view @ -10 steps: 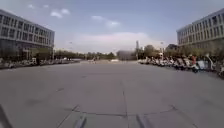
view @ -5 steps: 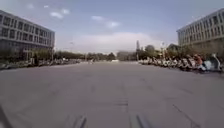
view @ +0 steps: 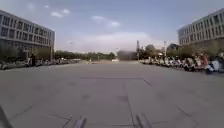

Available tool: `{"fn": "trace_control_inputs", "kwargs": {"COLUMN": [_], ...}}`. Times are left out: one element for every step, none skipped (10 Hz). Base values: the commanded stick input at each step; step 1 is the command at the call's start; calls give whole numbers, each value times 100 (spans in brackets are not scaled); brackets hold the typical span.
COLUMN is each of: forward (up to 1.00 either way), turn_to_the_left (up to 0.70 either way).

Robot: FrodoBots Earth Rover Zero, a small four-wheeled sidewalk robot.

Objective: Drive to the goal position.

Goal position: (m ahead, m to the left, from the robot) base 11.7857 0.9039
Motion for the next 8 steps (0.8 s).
{"fn": "trace_control_inputs", "kwargs": {"forward": [100,100,100,100,100,100,100,100], "turn_to_the_left": [0,0,0,0,0,0,0,0]}}
